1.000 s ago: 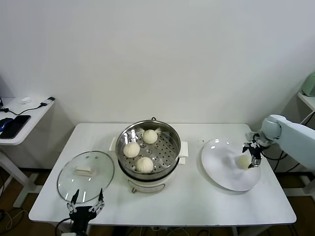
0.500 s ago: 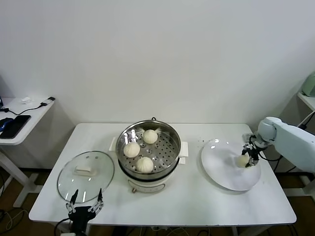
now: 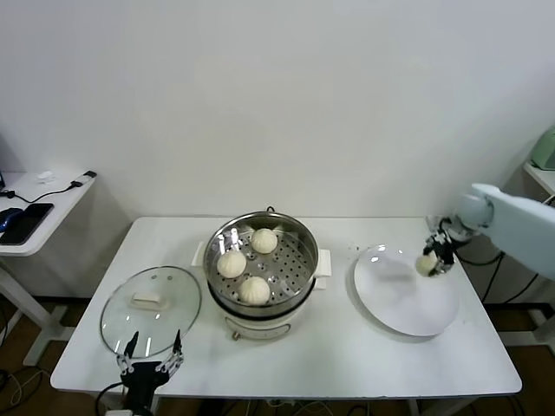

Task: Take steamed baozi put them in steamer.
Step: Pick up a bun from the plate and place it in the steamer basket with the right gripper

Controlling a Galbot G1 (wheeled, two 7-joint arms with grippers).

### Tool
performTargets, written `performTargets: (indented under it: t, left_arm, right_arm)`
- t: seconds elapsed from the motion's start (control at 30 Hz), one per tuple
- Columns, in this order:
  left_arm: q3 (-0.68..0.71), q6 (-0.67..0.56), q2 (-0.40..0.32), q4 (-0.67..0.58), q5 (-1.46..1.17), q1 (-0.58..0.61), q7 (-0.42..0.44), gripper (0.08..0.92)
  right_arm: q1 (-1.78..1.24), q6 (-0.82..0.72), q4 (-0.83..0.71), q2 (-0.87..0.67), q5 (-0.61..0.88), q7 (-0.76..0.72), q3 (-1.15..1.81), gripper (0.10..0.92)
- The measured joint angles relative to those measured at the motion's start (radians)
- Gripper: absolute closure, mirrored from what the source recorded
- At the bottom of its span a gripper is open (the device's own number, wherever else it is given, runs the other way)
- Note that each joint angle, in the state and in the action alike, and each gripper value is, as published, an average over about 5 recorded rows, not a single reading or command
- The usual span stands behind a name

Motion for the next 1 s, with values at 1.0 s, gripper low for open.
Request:
performTargets:
  t: [1.0]
  left_arm:
    - [0.011,0.008,0.023,0.011,-0.005,-0.043,0.001,0.177]
  right_arm:
    - [0.372,-0.347,0.388,0.441,0.665,0.267,-0.224,0.44]
